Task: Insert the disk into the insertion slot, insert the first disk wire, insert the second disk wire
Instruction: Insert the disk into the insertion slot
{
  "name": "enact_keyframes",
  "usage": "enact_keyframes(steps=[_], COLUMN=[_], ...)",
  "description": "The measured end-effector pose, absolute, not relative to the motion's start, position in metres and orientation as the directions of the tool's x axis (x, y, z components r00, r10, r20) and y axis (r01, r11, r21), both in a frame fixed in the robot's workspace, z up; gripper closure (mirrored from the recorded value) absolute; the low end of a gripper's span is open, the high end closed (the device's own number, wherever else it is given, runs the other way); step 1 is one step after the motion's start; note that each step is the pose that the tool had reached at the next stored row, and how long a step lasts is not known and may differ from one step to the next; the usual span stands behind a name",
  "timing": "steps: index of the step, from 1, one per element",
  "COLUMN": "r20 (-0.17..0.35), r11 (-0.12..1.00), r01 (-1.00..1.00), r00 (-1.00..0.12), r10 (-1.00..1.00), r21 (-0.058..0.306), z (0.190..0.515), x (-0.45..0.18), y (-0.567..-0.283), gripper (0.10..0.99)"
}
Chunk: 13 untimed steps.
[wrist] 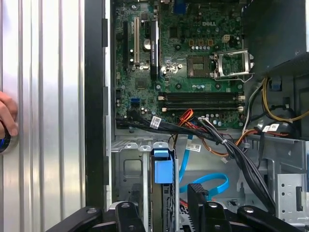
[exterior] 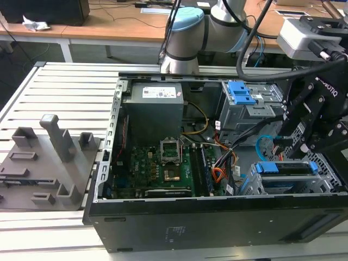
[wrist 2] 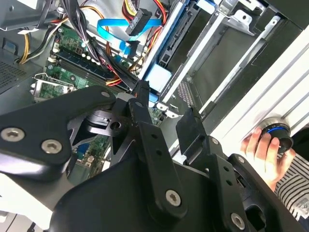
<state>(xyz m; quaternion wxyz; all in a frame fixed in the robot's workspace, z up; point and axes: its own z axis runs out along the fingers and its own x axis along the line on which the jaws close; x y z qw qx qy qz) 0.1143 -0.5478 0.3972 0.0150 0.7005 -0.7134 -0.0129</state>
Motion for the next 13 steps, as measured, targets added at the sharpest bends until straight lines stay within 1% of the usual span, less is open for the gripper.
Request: enact_keyframes(steps=[9,13], r20=[0.003,0.003], r11=[0.018,0.018], r01=[-0.999,-0.999], r00=[-0.018,-0.018], r10=[-1.000,-1.000], r21=[0.039,0.039], z=[0.382,0.380], x=[0.115,0.122], y=[-0.548,-0.548], gripper=[0.584,0.584])
